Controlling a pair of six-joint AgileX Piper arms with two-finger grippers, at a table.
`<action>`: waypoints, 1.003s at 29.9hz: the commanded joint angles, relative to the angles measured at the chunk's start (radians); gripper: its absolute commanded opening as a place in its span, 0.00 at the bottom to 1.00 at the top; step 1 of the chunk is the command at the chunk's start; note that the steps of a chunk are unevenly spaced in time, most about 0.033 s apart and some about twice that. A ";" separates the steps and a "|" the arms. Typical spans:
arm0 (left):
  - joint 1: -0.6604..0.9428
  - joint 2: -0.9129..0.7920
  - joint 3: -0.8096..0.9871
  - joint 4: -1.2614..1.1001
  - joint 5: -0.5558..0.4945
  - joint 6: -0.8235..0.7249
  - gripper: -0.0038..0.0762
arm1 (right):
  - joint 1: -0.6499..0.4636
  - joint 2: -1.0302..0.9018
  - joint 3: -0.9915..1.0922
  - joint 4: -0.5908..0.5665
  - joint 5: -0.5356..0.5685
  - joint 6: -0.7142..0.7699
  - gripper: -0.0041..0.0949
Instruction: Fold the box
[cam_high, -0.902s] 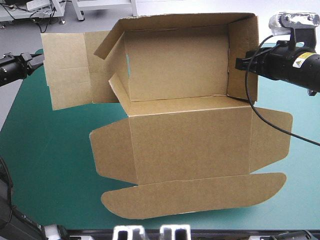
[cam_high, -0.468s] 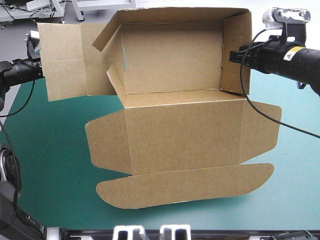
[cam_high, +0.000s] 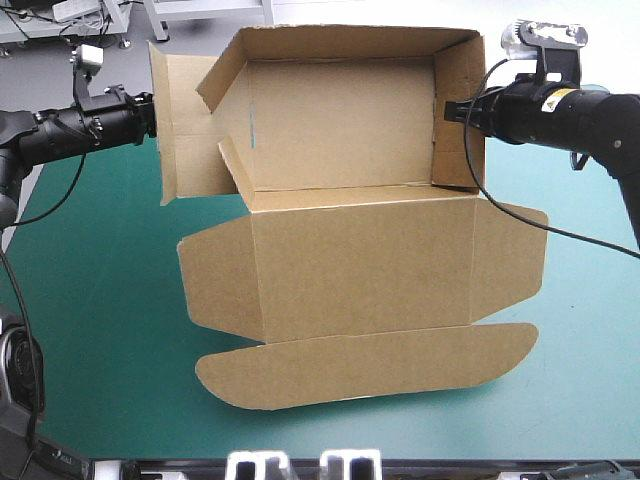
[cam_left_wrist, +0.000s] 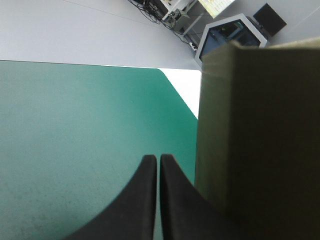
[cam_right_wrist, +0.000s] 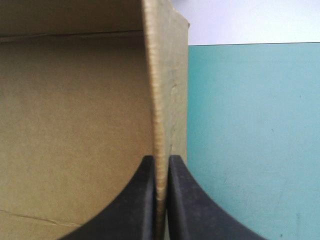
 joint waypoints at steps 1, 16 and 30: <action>-0.028 -0.060 -0.028 -0.077 0.078 -0.004 0.06 | -0.003 -0.024 -0.031 0.046 -0.091 0.000 0.03; -0.033 -0.154 -0.028 0.026 0.078 -0.069 0.06 | -0.003 0.004 -0.031 0.048 -0.100 0.000 0.03; -0.102 -0.154 -0.028 0.016 0.078 -0.081 0.06 | -0.003 0.004 -0.031 0.119 -0.124 -0.044 0.03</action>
